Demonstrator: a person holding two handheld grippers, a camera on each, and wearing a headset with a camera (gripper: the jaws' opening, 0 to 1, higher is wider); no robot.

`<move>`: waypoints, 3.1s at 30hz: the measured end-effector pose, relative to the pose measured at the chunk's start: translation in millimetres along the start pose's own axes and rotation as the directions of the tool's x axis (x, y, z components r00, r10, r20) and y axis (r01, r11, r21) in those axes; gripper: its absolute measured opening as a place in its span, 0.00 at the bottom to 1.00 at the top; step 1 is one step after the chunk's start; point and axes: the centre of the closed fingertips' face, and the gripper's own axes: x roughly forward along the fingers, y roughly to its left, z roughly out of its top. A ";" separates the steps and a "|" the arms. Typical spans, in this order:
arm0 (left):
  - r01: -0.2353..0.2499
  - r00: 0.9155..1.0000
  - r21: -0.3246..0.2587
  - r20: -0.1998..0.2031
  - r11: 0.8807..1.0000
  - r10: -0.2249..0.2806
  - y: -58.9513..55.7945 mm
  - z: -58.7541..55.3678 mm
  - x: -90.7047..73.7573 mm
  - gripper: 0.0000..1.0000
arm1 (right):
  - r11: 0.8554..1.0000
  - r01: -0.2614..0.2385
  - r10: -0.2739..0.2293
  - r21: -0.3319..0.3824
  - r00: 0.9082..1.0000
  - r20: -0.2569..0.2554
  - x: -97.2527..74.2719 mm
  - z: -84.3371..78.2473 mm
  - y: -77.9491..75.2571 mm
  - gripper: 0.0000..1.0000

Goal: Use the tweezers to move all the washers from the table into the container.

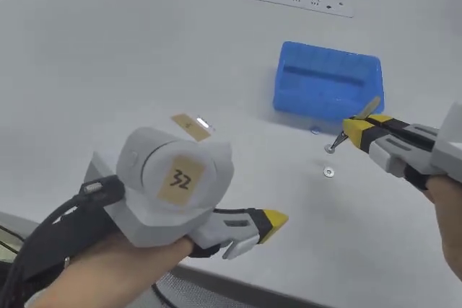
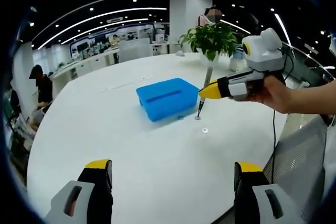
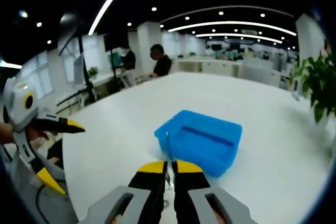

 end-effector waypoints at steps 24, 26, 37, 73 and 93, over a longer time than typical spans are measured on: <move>-0.014 1.000 0.008 -0.007 1.000 0.014 4.0 1.5 -0.5 0.99 | 1.000 0.019 -0.017 -0.018 0.994 0.106 12.6 61.4 -24.0 0.01; -0.012 1.000 0.005 -0.010 1.000 0.012 3.1 0.5 0.4 0.99 | 1.000 0.021 -0.019 -0.022 0.993 0.114 16.5 66.1 -25.6 0.01; -0.015 1.000 0.012 -0.024 1.000 0.015 4.4 -2.1 1.3 0.99 | 1.000 0.031 -0.030 -0.005 0.995 0.095 51.3 59.5 -46.9 0.01; -0.031 0.999 -0.002 -0.022 1.000 0.031 4.8 1.5 -0.3 0.99 | 0.997 0.075 -0.073 -0.035 0.996 0.049 71.1 36.0 -50.3 0.02; -0.029 0.999 0.011 -0.033 1.000 0.030 6.0 -1.8 -1.5 0.99 | 0.998 0.066 -0.066 0.010 0.987 0.146 36.1 59.4 -37.7 0.02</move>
